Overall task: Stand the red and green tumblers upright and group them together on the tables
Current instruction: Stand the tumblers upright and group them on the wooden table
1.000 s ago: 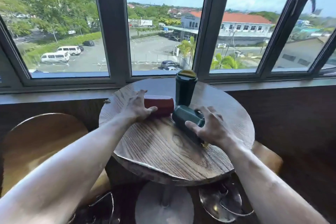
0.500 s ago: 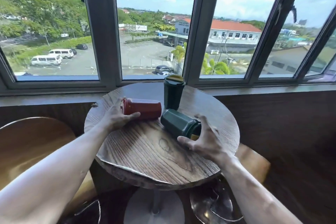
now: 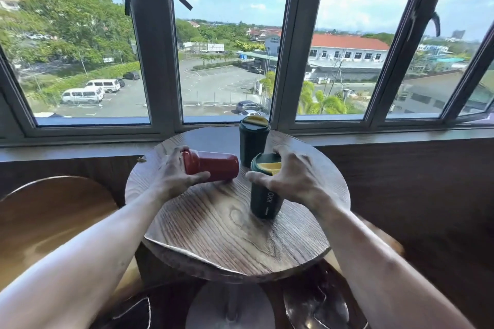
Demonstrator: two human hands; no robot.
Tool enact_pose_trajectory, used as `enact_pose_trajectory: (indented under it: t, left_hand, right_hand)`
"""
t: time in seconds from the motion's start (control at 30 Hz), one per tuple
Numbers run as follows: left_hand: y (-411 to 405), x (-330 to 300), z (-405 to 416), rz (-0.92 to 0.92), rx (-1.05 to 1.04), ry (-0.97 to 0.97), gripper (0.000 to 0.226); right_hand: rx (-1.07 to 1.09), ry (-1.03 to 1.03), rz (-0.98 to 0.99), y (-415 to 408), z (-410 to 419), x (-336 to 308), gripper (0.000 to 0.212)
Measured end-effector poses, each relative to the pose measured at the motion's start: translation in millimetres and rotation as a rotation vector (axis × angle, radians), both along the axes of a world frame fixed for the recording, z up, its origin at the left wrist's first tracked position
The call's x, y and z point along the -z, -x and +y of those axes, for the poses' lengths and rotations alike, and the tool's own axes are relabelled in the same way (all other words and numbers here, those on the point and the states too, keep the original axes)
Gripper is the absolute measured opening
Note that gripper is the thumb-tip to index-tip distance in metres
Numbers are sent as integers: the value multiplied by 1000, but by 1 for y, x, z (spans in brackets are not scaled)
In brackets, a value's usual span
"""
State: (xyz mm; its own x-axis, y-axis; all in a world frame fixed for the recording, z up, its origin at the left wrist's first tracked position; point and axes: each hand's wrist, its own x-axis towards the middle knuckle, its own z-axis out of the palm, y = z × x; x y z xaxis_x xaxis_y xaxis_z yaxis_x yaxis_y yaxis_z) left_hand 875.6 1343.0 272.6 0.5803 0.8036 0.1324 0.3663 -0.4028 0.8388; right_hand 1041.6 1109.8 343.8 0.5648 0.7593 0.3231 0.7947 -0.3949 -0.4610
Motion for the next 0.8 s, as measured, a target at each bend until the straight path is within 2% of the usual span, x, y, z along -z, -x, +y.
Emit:
enact_pose_trajectory:
  t: [0.1, 0.23, 0.33, 0.43, 0.5, 0.6, 0.7, 0.8]
  left_hand:
    - [4, -7, -7, 44, 12, 21, 112]
    - [8, -13, -14, 70, 65, 33, 125]
    - [6, -22, -18, 7, 52, 31, 122]
    - [-5, -48, -28, -40, 73, -64, 115]
    - [-15, -66, -35, -8, 126, -188, 110]
    - [-26, -81, -52, 144, 240, -346, 111]
    - [-27, -78, -61, 194, 299, -321, 118]
    - [-21, -81, -64, 218, 323, -287, 113]
  right_hand:
    - [-28, 24, 27, 0, 0, 1, 107]
    - [-32, 5, 97, -2, -6, 4, 104]
    - [-40, -5, 101, -5, -8, 5, 106]
    - [-54, 10, 138, -8, -7, 4, 104]
    - [-51, 15, 132, -8, -7, 2, 99]
    - [-68, 32, 134, -8, -6, 0, 94]
    - [-79, 56, 144, -8, -7, -3, 95]
    - [-91, 59, 142, -9, -9, -5, 90]
